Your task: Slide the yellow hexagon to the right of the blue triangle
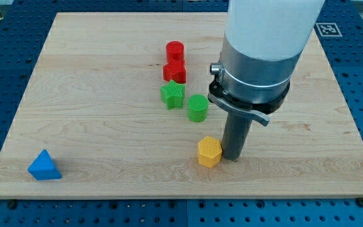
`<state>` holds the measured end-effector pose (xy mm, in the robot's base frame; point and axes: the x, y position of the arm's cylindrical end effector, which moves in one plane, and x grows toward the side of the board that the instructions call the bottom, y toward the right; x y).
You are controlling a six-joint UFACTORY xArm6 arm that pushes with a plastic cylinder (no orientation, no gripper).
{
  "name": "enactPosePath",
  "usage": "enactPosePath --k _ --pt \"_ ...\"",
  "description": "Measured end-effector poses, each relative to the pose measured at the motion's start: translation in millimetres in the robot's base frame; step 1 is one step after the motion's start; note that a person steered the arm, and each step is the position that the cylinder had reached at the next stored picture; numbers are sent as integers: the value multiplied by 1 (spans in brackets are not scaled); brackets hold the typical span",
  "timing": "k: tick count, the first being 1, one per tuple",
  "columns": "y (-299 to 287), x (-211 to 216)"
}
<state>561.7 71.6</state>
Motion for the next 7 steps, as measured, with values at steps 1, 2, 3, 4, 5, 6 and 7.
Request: enactPosePath --k 1,2,3,4,5,6,7 --pt "-11 0" --pt "-29 2" --pt "-42 7" --pt "-62 8" --pt "-89 8" --pt "-111 8" --pt "-134 11"
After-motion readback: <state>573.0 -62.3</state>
